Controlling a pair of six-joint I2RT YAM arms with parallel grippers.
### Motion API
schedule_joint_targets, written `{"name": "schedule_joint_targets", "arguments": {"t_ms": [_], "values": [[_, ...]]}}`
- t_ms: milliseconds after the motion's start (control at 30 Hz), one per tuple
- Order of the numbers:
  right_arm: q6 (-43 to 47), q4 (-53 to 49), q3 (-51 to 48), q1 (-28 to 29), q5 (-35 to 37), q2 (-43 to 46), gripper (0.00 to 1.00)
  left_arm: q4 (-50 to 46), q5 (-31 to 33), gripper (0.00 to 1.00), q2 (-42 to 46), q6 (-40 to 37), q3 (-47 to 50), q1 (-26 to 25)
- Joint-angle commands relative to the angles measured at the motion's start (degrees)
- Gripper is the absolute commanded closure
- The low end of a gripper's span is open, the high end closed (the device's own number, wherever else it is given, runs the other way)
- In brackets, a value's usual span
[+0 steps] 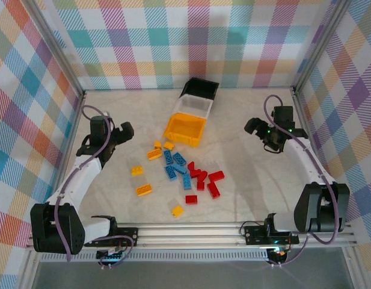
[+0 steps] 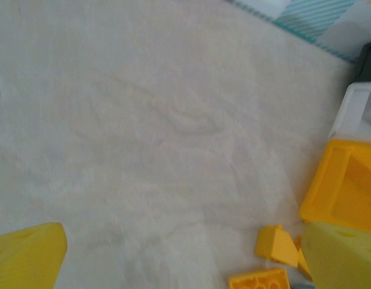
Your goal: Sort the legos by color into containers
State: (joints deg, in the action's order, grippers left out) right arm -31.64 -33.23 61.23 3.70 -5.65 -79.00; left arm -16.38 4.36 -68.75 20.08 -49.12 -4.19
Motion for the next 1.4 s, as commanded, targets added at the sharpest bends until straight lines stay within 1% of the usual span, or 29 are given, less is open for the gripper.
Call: {"name": "schedule_joint_targets", "arguments": {"t_ms": [0,100,200,267,400,600,800,1133,1367], "values": [[-4.05,-9.24,4.81,5.17,-3.88,-2.76,0.01,-7.47,-3.41,0.0,2.11,6.5,-0.54,-1.72],[-6.13,-10.12,9.02,11.79,-3.14,-6.22,0.03,-9.27,-6.77,0.01,3.08,9.53,0.76,-2.81],[-8.64,-9.75,14.03,16.75,-3.4,-11.35,0.07,-10.55,-10.03,0.02,3.73,10.91,1.74,-3.54],[-9.23,-9.96,17.97,19.02,-3.15,-15.49,0.09,-11.82,-11.39,0.03,4.07,10.6,1.75,-3.8],[-7.94,-11.74,27.53,21.84,-1.88,-24.45,0.12,-15.67,-11.09,0.04,5.44,9.47,1.06,-3.9],[-6.07,-14.91,38.48,22.31,0.12,-36.06,0.22,-20.0,-10.59,0.05,7.31,9.14,1.35,-3.99],[-4.71,-18.15,46.22,22.82,0.8,-43.92,0.3,-22.35,-9.48,0.05,9.06,8.3,2.27,-4.03],[-2.14,-21.06,51.79,23.65,2.07,-50.21,0.48,-22.74,-9.15,0.07,8.47,7.82,2.56,-4.03],[0.59,-22.4,52.55,23.8,3.27,-50.88,0.64,-22.82,-8.89,0.07,7.87,7.7,2.45,-3.99]]}}
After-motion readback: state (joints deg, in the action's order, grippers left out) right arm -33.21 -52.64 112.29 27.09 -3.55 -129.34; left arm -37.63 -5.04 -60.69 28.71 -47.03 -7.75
